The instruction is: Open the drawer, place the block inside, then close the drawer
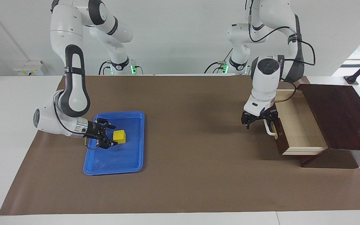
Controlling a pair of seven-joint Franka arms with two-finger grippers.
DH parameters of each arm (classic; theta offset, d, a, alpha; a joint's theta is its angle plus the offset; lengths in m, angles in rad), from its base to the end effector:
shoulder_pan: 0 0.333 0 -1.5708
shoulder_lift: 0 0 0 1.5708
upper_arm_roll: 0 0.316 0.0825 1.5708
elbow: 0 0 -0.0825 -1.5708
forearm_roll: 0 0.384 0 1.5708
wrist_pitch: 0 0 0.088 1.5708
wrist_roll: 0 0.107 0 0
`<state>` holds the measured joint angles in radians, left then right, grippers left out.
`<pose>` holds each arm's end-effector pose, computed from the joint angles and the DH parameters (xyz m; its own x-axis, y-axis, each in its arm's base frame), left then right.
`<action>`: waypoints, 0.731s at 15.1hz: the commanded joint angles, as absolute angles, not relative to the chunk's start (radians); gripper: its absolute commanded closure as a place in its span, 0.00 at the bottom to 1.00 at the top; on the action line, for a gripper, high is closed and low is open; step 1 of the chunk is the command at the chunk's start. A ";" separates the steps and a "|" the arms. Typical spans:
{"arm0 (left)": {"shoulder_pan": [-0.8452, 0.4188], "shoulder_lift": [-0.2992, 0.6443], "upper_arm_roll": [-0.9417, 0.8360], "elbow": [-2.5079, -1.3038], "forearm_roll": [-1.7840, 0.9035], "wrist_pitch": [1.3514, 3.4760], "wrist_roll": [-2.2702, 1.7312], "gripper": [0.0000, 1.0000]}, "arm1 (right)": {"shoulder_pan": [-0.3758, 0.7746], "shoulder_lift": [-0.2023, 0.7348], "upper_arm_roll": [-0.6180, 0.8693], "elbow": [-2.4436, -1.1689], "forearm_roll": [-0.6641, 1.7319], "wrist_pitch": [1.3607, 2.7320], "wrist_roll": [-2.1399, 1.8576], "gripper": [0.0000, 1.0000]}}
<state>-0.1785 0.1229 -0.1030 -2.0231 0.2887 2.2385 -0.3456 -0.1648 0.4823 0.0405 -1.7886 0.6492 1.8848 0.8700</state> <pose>0.5655 -0.1534 0.3997 0.9824 -0.1160 0.1462 -0.0874 -0.9782 -0.1885 0.6183 -0.0335 0.2708 0.1793 -0.7466 -0.6407 -0.9683 -0.2489 0.0191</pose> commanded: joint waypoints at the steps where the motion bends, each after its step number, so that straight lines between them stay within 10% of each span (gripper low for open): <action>1: -0.219 0.123 -0.097 -2.013 0.238 2.214 -0.373 0.00 | -0.178 0.474 0.051 -1.799 0.687 1.896 0.870 0.00; 7: -0.224 0.169 -0.098 -1.828 0.210 1.990 -0.373 0.00 | -0.178 0.472 0.051 -1.804 0.696 1.899 0.841 0.13; 11: -0.241 0.181 -0.098 -1.649 0.143 1.777 -0.474 0.00 | -0.179 0.472 0.051 -1.804 0.698 1.902 0.831 1.00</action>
